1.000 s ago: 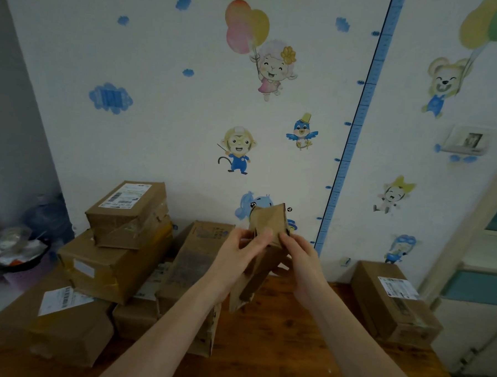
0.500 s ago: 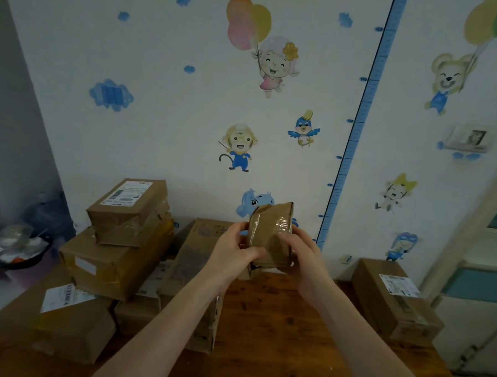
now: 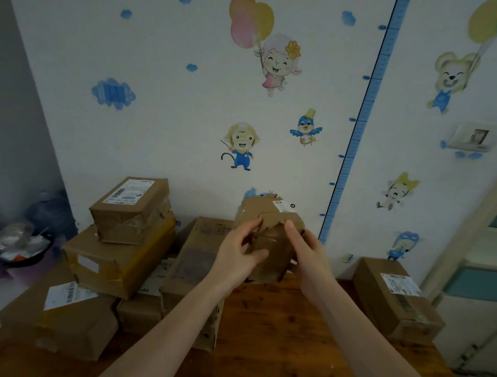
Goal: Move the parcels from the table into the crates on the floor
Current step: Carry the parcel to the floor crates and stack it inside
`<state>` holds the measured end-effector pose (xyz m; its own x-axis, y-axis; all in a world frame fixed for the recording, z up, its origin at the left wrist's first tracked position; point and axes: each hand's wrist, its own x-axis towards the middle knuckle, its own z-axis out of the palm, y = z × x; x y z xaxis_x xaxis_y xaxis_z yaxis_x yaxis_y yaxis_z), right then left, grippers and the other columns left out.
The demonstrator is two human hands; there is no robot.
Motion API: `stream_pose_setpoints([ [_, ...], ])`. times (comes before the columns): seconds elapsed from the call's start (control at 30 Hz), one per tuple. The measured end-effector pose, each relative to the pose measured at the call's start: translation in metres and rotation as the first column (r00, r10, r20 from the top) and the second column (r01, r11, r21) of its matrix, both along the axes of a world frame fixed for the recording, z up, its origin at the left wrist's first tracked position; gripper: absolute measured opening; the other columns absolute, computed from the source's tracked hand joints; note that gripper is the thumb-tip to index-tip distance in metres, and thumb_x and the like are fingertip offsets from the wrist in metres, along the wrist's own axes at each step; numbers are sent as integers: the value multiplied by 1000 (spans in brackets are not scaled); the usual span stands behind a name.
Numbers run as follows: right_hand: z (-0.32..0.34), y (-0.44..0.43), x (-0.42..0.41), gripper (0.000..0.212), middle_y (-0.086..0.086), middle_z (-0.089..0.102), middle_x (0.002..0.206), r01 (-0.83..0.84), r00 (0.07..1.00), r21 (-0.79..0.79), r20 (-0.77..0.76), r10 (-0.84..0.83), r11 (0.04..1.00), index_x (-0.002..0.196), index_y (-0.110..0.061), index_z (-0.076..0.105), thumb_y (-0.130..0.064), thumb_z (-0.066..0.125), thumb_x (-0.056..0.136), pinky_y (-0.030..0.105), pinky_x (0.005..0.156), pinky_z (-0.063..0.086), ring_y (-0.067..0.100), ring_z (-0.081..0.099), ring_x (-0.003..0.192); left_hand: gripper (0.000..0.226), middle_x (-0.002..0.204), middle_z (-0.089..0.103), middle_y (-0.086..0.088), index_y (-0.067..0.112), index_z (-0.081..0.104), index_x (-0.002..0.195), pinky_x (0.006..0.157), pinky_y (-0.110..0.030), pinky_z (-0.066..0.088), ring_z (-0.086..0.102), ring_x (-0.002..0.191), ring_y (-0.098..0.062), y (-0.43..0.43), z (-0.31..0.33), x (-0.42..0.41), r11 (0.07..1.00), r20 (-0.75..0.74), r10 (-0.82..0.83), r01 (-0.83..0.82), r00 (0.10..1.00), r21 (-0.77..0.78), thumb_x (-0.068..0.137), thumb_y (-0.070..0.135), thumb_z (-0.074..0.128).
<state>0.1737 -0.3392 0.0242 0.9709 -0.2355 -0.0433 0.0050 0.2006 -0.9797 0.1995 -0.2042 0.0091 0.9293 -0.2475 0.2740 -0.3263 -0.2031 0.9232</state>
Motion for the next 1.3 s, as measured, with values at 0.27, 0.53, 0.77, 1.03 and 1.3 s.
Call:
stream_pose_setpoints([
  [0.27, -3, 5, -1, 31, 5, 58, 105, 3, 1000, 0, -22, -3, 1000, 118, -12, 52, -10, 61, 88, 30, 75, 49, 19, 56, 96, 44, 108, 54, 13, 26, 44, 111, 73, -15, 45, 54, 99, -2, -1, 2, 3, 991, -198, 24, -49, 980, -122, 79, 40, 72],
  [0.53, -7, 7, -4, 23, 1, 66, 103, -54, 998, 59, -12, 54, 997, 113, -22, 59, -26, 60, 91, 29, 63, 52, 17, 61, 95, 45, 106, 57, 13, 25, 50, 116, 73, -18, 49, 55, 96, -2, 0, -2, 6, 980, -242, -19, -29, 970, -196, 80, 19, 75],
  [0.77, -10, 16, -5, 9, 8, 65, 102, -17, 1000, -29, 22, 18, 999, 96, -21, 65, -18, 58, 92, 42, 85, 52, 24, 60, 98, 58, 127, 58, 4, 21, 44, 136, 89, -26, 51, 55, 113, -11, 1, -7, 10, 983, -205, 27, -63, 978, -171, 85, 33, 68],
  [1.03, -8, 16, -5, 14, 0, 63, 107, -9, 1000, -31, 18, 10, 999, 105, -33, 58, -24, 53, 95, 45, 89, 52, 20, 59, 102, 63, 131, 51, 7, 22, 39, 139, 99, -29, 42, 47, 121, -10, 1, -9, 10, 999, -26, 49, -49, 998, 23, 84, 26, 70],
  [1.3, -4, 17, -6, 28, -10, 68, 92, -81, 996, -87, -40, 78, 993, 92, -30, 64, -43, 40, 98, 31, 87, 48, 9, 61, 96, 77, 124, 52, 13, 25, 34, 137, 86, -19, 47, 52, 113, -5, 2, -3, 6, 983, -150, 53, -78, 987, -168, 74, 38, 77],
])
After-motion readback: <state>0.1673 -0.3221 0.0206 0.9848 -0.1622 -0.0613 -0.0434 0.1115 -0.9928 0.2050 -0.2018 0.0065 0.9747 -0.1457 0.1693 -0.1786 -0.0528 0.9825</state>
